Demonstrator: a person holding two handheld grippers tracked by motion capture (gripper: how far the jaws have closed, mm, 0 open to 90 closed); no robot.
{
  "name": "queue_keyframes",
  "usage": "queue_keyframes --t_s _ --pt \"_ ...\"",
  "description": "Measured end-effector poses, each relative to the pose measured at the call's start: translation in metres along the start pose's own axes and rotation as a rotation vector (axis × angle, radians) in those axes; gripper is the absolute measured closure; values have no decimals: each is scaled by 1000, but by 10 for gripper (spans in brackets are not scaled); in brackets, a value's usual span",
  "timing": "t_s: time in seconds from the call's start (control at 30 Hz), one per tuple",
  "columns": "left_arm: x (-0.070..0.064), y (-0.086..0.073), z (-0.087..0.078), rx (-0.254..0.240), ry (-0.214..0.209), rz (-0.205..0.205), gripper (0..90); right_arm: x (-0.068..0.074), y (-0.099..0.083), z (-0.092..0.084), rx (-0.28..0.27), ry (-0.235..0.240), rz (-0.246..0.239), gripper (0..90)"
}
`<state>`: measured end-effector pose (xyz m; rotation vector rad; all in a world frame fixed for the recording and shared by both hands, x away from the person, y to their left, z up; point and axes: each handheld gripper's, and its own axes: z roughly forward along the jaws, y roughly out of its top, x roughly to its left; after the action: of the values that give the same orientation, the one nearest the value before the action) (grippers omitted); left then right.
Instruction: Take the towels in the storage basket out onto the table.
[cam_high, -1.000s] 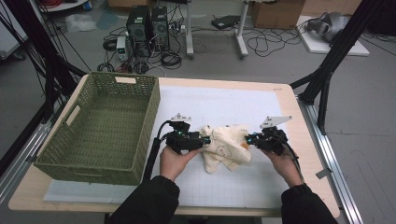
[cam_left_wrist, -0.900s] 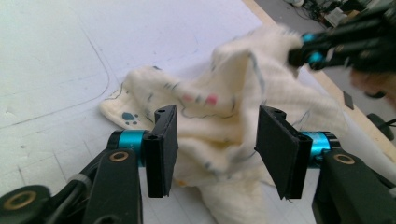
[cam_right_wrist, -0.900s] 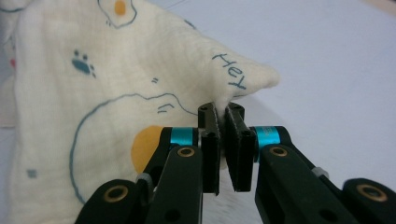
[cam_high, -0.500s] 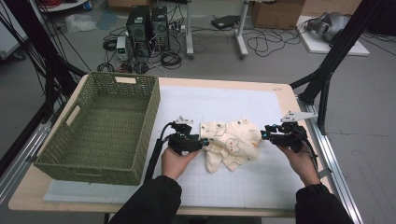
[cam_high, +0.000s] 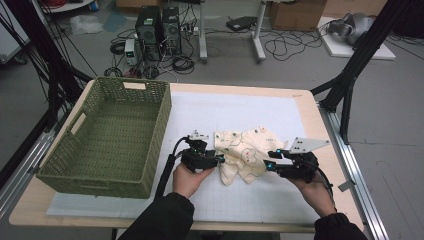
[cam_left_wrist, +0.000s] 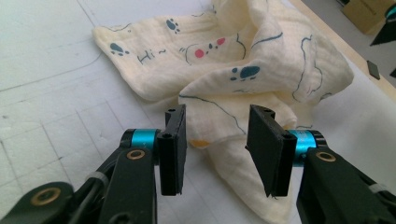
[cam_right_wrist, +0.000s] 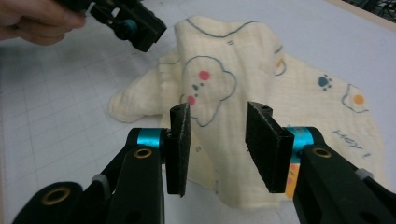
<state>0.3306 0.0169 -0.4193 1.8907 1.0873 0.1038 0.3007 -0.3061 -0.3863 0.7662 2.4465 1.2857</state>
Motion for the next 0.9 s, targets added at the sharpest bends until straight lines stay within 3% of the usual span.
queue_keyframes --t_s 0.33,0.5,0.63,0.7,0.9 --pt "3 -3 1 2 9 -5 582 20 -4 26 51 49 -17 604" --pt "4 -3 0 -1 10 -6 576 28 -7 44 124 74 -40 619" --pt "5 -3 0 0 5 -5 569 33 -10 56 171 79 -60 674" --pt "5 -3 -1 -2 3 -4 561 35 -12 64 224 85 -75 717" --pt "6 -3 -2 -6 -4 -11 542 32 -13 69 230 141 -61 867"
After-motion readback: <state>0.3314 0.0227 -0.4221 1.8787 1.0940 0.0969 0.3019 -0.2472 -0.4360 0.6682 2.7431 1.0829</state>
